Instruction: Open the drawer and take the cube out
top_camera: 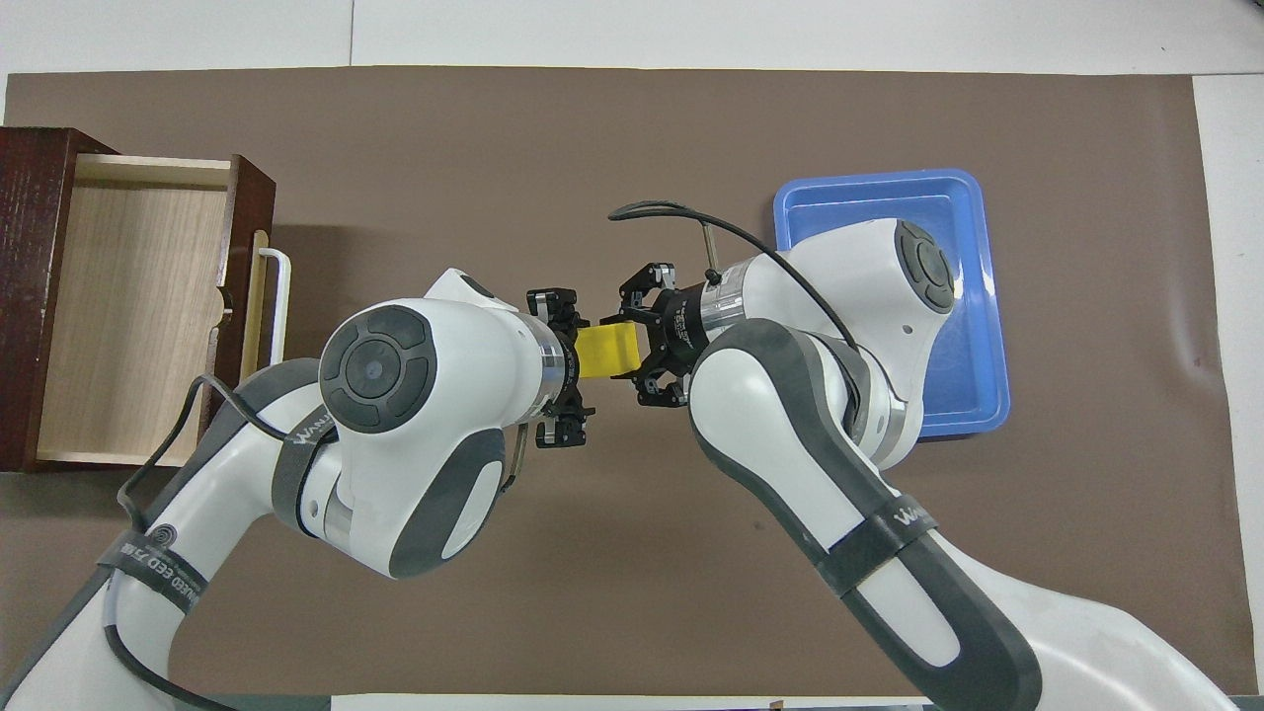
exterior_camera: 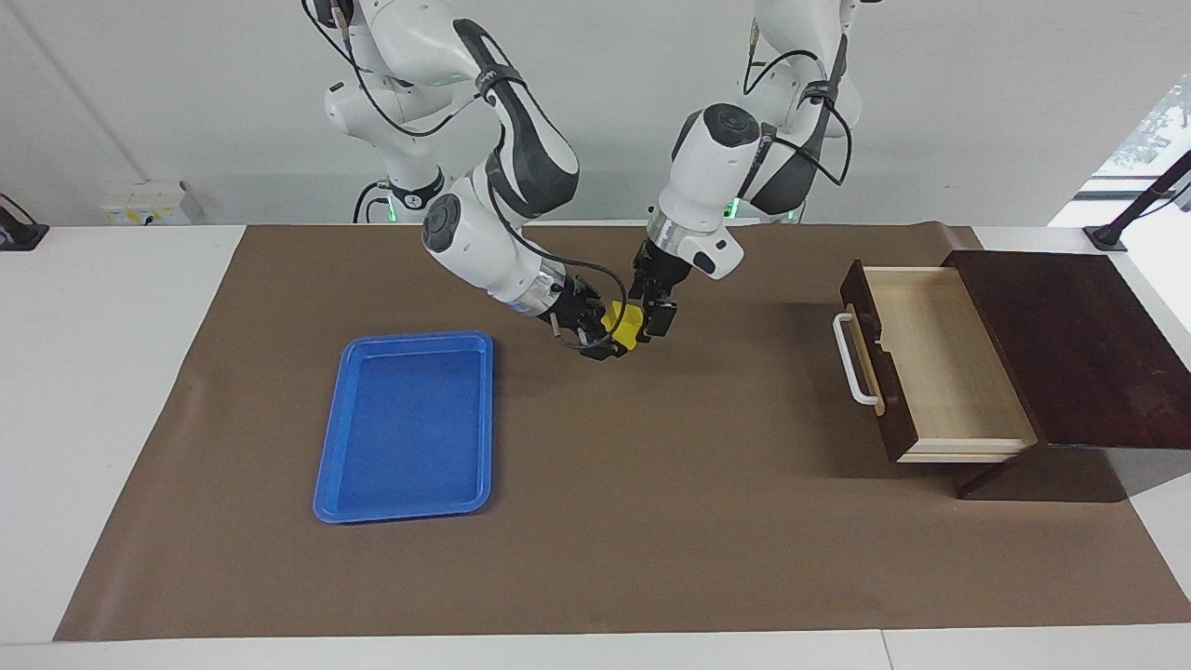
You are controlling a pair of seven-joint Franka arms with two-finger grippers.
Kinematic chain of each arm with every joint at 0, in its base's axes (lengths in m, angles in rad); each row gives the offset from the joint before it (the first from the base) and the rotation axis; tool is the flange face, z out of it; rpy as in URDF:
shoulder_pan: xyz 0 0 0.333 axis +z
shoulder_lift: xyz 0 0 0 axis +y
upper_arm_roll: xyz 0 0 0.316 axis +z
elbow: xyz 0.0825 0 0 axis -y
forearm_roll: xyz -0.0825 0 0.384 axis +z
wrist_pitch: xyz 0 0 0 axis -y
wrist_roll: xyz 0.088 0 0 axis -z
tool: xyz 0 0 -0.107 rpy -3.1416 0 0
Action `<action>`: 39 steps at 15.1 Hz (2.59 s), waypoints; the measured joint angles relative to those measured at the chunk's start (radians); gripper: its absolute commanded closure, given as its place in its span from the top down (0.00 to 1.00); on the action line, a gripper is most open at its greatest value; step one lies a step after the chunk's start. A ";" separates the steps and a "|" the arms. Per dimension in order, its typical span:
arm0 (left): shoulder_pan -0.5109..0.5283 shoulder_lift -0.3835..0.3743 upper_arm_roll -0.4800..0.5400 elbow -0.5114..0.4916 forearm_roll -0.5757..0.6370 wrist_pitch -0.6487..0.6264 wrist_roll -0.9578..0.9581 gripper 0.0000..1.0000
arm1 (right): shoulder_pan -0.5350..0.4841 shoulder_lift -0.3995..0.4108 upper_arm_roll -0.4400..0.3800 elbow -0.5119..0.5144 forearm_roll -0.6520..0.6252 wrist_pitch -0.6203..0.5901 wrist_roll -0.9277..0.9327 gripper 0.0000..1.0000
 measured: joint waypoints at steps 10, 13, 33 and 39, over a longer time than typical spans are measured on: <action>0.431 0.001 0.014 -0.013 0.109 -0.058 0.453 1.00 | -0.363 0.002 -0.007 0.015 0.040 -0.253 -0.156 0.00; 0.517 0.003 0.013 -0.014 0.143 -0.018 0.529 1.00 | -0.467 0.030 -0.008 0.011 0.041 -0.332 -0.256 0.00; 0.641 -0.074 -0.026 0.161 0.167 -0.352 0.969 1.00 | -0.608 0.212 -0.013 -0.020 -0.049 -0.370 -0.625 1.00; 0.587 -0.124 -0.034 0.248 0.167 -0.610 1.446 1.00 | -0.608 0.213 -0.012 -0.021 -0.091 -0.349 -0.625 1.00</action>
